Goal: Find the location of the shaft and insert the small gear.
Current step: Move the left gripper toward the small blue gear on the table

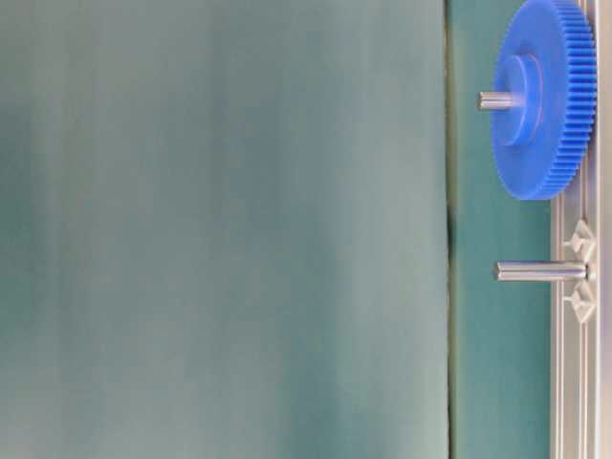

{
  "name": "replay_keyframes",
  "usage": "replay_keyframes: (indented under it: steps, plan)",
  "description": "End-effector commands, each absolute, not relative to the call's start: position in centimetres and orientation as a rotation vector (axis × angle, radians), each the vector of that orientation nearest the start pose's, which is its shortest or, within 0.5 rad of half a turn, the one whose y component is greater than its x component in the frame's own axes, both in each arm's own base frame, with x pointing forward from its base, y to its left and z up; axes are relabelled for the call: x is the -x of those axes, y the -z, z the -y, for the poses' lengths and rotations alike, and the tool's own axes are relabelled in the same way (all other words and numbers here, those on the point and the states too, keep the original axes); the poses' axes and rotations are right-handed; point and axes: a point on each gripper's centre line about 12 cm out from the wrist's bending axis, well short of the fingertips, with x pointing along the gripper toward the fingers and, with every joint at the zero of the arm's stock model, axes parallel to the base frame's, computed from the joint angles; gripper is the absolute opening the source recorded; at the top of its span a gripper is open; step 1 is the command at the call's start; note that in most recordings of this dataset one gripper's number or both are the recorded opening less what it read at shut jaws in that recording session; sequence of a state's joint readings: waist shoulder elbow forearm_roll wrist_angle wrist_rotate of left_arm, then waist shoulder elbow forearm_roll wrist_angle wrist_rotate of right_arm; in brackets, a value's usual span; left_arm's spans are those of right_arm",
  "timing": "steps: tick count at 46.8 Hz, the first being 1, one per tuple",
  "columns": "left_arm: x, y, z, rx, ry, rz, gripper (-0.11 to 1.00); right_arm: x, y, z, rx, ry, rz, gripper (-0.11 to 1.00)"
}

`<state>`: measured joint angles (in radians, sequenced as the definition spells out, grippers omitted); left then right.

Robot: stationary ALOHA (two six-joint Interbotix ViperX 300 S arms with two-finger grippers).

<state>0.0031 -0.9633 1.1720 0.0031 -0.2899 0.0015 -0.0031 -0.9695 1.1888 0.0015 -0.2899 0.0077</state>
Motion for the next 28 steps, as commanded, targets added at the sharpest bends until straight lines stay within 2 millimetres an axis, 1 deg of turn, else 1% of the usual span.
replay_keyframes:
  steps: [1,3,5,6,9,14,20,28]
  plan:
    - [-20.5,-28.7,0.0,0.011,0.000,0.046,0.11,-20.0,-28.1,-0.1,-0.008,-0.003,0.046,0.16]
    - [-20.8,-28.6,0.0,0.022,0.002,0.034,0.12,-19.9,-27.2,-0.1,-0.021,-0.003,0.020,0.18]
    - [-21.1,-28.7,0.0,0.031,0.002,0.024,0.09,-19.8,-26.5,-0.1,-0.044,-0.003,-0.002,0.24]
    - [-21.3,-28.6,0.0,0.033,0.002,0.018,0.06,-19.8,-26.3,-0.2,-0.056,-0.005,-0.009,0.24]
    - [-21.8,-28.7,0.0,0.034,0.003,0.005,0.00,-19.8,-26.0,-0.2,-0.086,-0.008,-0.020,0.14]
    - [-22.6,-28.3,0.3,0.037,0.016,-0.039,-0.01,-20.0,-26.1,-0.3,-0.112,-0.008,-0.033,0.04]
    - [-23.4,-27.5,0.9,0.041,0.039,-0.104,-0.01,-19.9,-25.7,-0.3,-0.112,-0.007,-0.070,0.02]
    - [-24.0,-27.6,1.6,0.054,0.066,-0.135,-0.01,-19.9,-25.5,-0.3,-0.113,-0.006,-0.094,0.02]
